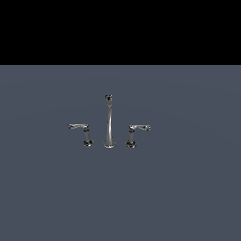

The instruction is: Turn on the faucet by rotating a designated handle.

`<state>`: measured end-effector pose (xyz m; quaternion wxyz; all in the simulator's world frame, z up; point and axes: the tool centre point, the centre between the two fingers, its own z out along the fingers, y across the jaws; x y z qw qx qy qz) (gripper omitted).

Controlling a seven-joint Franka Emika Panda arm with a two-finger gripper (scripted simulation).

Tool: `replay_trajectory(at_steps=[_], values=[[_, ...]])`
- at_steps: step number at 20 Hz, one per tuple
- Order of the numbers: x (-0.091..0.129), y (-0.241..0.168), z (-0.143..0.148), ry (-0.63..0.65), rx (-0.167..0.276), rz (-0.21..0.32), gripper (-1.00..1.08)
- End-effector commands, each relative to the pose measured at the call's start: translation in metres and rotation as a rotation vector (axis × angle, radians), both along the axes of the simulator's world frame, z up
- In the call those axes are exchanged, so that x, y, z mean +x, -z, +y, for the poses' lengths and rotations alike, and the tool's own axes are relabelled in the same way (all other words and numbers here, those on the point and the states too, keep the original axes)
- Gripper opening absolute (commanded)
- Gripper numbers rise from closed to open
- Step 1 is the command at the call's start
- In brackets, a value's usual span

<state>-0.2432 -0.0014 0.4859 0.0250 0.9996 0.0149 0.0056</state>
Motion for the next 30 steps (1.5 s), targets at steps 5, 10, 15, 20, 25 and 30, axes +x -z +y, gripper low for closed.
replay_trajectory(at_steps=[5, 10, 15, 20, 25, 30], values=[[0.000, 0.002, 0.002, 0.008, 0.000, 0.000, -1.00], [0.001, 0.011, 0.008, 0.042, 0.001, -0.001, -1.00], [0.004, 0.026, 0.020, 0.103, 0.003, -0.002, -1.00], [0.008, 0.047, 0.037, 0.190, 0.005, -0.003, -1.00], [0.016, 0.073, 0.056, 0.294, 0.009, -0.004, -1.00], [0.026, 0.099, 0.076, 0.398, 0.012, -0.006, -1.00]])
